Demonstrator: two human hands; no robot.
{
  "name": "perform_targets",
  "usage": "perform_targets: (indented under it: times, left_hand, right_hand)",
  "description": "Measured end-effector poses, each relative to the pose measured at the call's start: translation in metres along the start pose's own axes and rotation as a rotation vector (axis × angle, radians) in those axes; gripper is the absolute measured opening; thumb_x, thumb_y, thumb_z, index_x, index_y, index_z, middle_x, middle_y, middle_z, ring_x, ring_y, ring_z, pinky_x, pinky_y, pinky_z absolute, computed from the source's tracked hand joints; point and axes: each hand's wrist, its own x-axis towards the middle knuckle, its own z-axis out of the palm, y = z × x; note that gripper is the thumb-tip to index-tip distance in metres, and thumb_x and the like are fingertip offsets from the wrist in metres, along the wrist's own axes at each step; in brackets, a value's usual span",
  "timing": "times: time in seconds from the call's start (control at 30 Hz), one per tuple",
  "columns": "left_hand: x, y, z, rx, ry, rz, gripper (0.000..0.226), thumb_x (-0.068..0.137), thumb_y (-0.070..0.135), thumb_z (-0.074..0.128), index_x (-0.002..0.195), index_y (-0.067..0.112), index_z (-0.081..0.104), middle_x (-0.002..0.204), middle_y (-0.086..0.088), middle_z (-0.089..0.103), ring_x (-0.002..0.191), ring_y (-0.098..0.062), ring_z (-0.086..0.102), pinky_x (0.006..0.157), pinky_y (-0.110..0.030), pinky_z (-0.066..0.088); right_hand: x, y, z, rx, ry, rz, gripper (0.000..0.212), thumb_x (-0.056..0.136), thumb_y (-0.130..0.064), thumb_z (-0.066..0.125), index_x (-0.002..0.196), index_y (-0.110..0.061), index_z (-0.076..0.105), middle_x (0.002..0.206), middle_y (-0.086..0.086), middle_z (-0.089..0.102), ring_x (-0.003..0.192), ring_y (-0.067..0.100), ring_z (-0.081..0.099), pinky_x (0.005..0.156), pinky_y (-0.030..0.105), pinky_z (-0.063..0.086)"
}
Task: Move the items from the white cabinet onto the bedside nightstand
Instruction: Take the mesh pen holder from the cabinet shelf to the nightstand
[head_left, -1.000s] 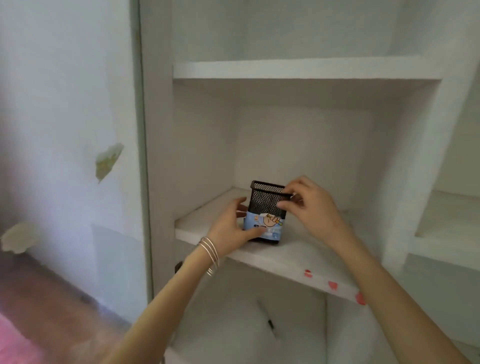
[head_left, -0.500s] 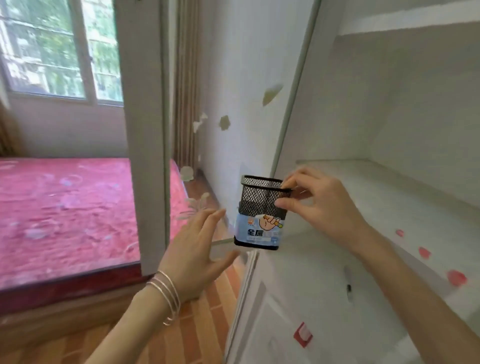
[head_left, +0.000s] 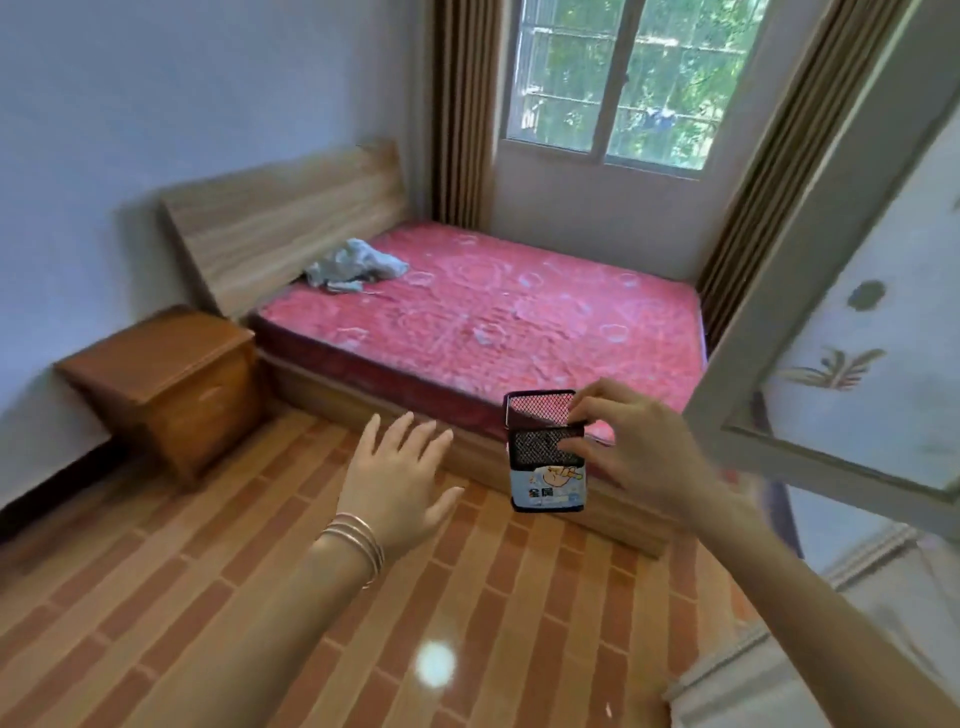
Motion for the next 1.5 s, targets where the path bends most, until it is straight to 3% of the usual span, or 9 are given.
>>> perform_targets:
  times: [0.23,0.4,0.77,0.83,0.97,1.1,1.23,1.33,1.5]
  left_hand:
    - [-0.108,-0.135,0.002,0.019,-0.056,-0.202,0.057,0.078,0.054,0.043,0.117,0.020,0.065,0.115,-0.003,0.066,0.109,-0.025,0.060,0.095,-0.051,0.042]
    - [-0.179,-0.222,-0.004,0.051,-0.073,-0.352,0.061,0.091,0.058,0.030,0.144,0.028,0.034,0.148,0.003,0.037,0.139,-0.020,0.026,0.114,-0.045,0.013]
    - [-0.261,-0.332,-0.006,0.011,-0.063,-0.607,0.058,0.093,0.054,0.030,0.145,0.028,0.030,0.150,0.005,0.033,0.141,-0.020,0.020,0.115,-0.045,0.007]
    - [-0.262,-0.350,0.001,0.020,-0.102,-0.646,0.057,0.093,0.054,0.033,0.144,0.028,0.032,0.149,0.005,0.034,0.140,-0.020,0.022,0.115,-0.045,0.009]
    - [-0.248,-0.393,0.014,0.022,-0.119,-0.710,0.055,0.082,0.053,0.041,0.124,0.023,0.060,0.125,-0.002,0.061,0.122,-0.027,0.051,0.104,-0.051,0.032]
    - [-0.214,-0.449,0.020,0.056,-0.093,-0.760,0.056,0.090,0.054,0.038,0.138,0.026,0.044,0.141,0.003,0.045,0.135,-0.023,0.033,0.113,-0.047,0.018]
    - [-0.170,-0.510,0.024,0.065,-0.084,-0.792,0.063,0.081,0.057,0.028,0.121,0.022,0.062,0.120,0.001,0.064,0.117,-0.026,0.054,0.101,-0.050,0.036]
    - [-0.131,-0.552,0.024,0.088,-0.074,-0.823,0.060,0.079,0.056,0.031,0.113,0.022,0.067,0.110,0.002,0.068,0.107,-0.024,0.061,0.095,-0.049,0.043]
    - [-0.088,-0.588,0.048,0.024,-0.144,-0.821,0.067,0.082,0.058,0.023,0.128,0.024,0.057,0.127,0.002,0.059,0.124,-0.023,0.049,0.107,-0.047,0.029]
  right_hand:
    - [0.043,-0.133,0.096,0.130,-0.060,-0.096,0.015,0.072,-0.025,0.077,0.081,-0.017,0.069,0.094,-0.010,0.062,0.071,0.017,0.060,0.060,0.031,0.046]
    - [0.074,-0.227,0.148,0.162,-0.134,-0.186,0.015,0.073,-0.030,0.076,0.083,-0.020,0.070,0.098,-0.014,0.061,0.076,0.014,0.061,0.064,0.032,0.049]
    - [0.147,-0.354,0.236,0.222,-0.275,-0.374,0.017,0.074,-0.033,0.075,0.085,-0.022,0.070,0.100,-0.015,0.061,0.076,0.007,0.059,0.064,0.028,0.046]
    - [0.164,-0.365,0.255,0.224,-0.297,-0.403,0.017,0.073,-0.033,0.076,0.085,-0.023,0.070,0.100,-0.015,0.061,0.076,0.009,0.060,0.064,0.030,0.048]
    - [0.208,-0.378,0.294,0.247,-0.322,-0.441,0.016,0.073,-0.033,0.076,0.085,-0.023,0.070,0.100,-0.016,0.061,0.079,0.010,0.060,0.065,0.031,0.050]
    - [0.275,-0.390,0.337,0.259,-0.355,-0.485,0.016,0.074,-0.033,0.074,0.086,-0.022,0.070,0.100,-0.015,0.061,0.080,0.011,0.060,0.066,0.031,0.050]
    - [0.355,-0.397,0.376,0.279,-0.354,-0.501,0.015,0.073,-0.034,0.075,0.083,-0.024,0.070,0.098,-0.017,0.061,0.076,0.005,0.059,0.059,0.018,0.041]
    - [0.410,-0.397,0.398,0.318,-0.376,-0.516,0.014,0.074,-0.033,0.075,0.082,-0.023,0.070,0.097,-0.015,0.061,0.073,0.006,0.060,0.060,0.025,0.047]
    - [0.475,-0.394,0.437,0.346,-0.407,-0.539,0.012,0.076,-0.031,0.074,0.083,-0.023,0.069,0.098,-0.015,0.060,0.076,0.006,0.059,0.060,0.027,0.047]
